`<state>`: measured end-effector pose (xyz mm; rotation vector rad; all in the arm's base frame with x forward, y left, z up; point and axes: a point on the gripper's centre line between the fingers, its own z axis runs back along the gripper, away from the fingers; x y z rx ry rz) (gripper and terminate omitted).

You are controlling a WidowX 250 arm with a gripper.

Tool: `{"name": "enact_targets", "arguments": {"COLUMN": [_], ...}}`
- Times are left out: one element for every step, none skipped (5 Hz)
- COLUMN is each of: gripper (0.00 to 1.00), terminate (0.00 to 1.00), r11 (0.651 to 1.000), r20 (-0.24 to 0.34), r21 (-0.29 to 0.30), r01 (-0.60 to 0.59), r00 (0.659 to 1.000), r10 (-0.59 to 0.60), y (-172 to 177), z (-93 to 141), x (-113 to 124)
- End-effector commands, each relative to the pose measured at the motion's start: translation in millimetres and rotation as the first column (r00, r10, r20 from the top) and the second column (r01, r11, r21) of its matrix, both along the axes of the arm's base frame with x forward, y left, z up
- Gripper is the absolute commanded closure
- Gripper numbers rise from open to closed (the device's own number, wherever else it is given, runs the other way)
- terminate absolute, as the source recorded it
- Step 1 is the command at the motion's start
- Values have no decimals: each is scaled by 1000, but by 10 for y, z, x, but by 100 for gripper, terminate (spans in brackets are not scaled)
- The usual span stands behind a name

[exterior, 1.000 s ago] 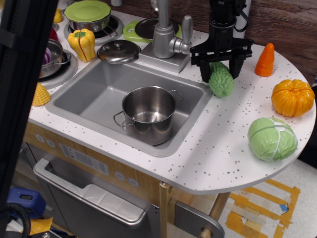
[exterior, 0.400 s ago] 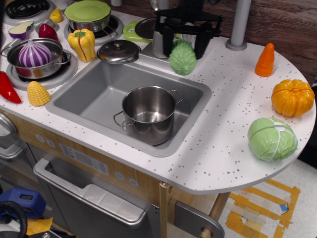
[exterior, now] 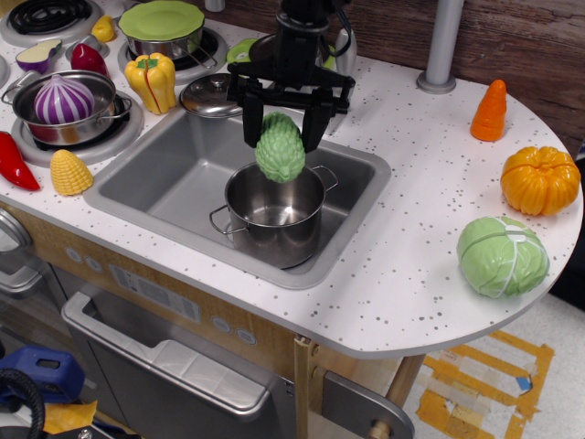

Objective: Put green squash in pot or pan

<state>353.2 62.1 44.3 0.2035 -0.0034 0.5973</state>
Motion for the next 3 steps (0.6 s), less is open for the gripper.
{"name": "enact_targets", "arguments": {"gripper": [0,0,0], "terminate": [0,0,100], "r11": [1000,1000,1000], "r20": [85,85,85], "r21": [30,30,30], "r01": [-1,-1,-1], "r00": [996,996,996], "r10": [-2,-2,-2], "y": [13,13,13], "z": [205,205,205], "x": [45,45,45]}}
